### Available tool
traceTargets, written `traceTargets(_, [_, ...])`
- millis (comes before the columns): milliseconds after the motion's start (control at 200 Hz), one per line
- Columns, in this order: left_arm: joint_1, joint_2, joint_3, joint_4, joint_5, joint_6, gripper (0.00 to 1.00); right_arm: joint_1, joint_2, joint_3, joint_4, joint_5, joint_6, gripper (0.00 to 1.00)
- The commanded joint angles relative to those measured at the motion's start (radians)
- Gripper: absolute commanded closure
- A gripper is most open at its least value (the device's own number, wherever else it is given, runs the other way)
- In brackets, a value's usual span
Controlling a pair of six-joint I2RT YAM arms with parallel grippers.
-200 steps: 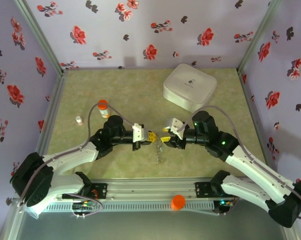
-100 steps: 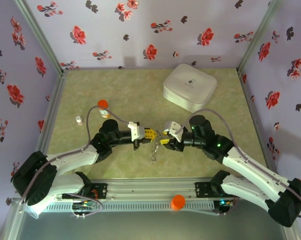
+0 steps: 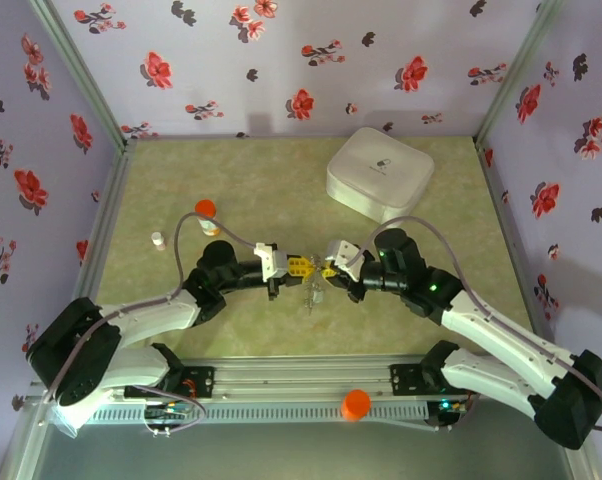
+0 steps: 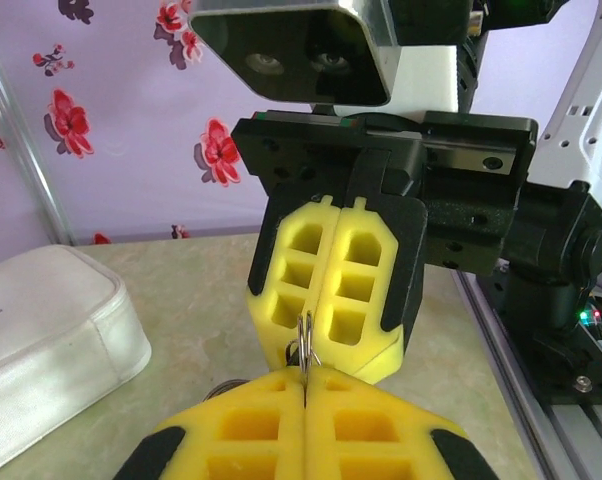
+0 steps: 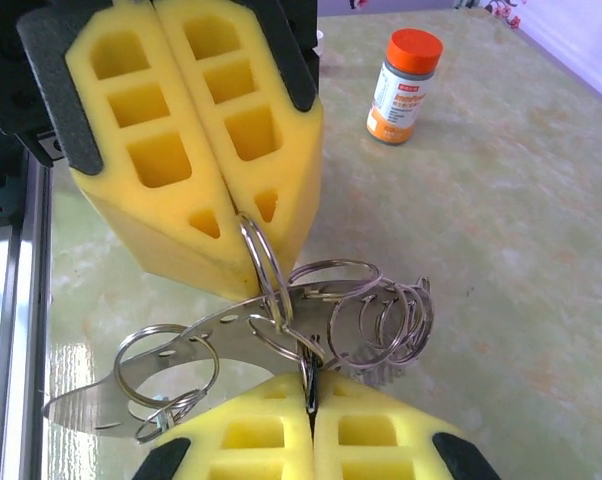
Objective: Put the keys on the keyring
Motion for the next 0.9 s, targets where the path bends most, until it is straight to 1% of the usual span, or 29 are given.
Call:
traceTargets(0, [-0.001,0.019,-0.001,0.173,0.063,-0.041,1.0,0.017,0.03,0.036,-0.046,-0.021,-0.025,1.0])
traceTargets(135, [-0.003,0.028,0.003,0.176,0.068,-0.017,1.0,0.049,0.058,0.054,-0.106,-0.031,-0.057,1.0])
traceTargets(295, [-0.02,0.002,-0.017,0.164,0.018,0.096,1.0,0.053,0.044,0.073,-0.164,0.025,-0.068,0.98])
traceTargets(400, [-0.021,-0.012,-0.025,0.149,-0.009,0.132,1.0,0.054,0.002,0.065,-0.164,0.064,-0.066,0.88])
traceTargets(480, [-0.02,-0.018,-0.024,0.127,-0.014,0.143,1.0,0.052,-0.039,0.055,-0.159,0.094,-0.066,0.78])
traceTargets(565, [-0.02,-0.015,-0.029,0.124,-0.013,0.139,1.0,0.049,-0.087,0.04,-0.144,0.112,-0.063,0.73])
traceTargets(595, [-0.02,-0.014,-0.031,0.125,-0.012,0.138,1.0,0.048,-0.104,0.035,-0.139,0.109,-0.064,0.7])
traceTargets(645, [-0.02,-0.012,-0.034,0.124,-0.012,0.137,1.0,0.049,-0.127,0.027,-0.126,0.099,-0.064,0.69])
traceTargets(755, [-0.021,-0.008,-0.035,0.125,-0.006,0.129,1.0,0.049,-0.153,0.017,-0.081,0.032,-0.05,0.69])
traceTargets(895, [-0.021,-0.002,-0.031,0.13,0.011,0.12,1.0,0.048,-0.13,0.011,0.002,-0.015,-0.008,0.71])
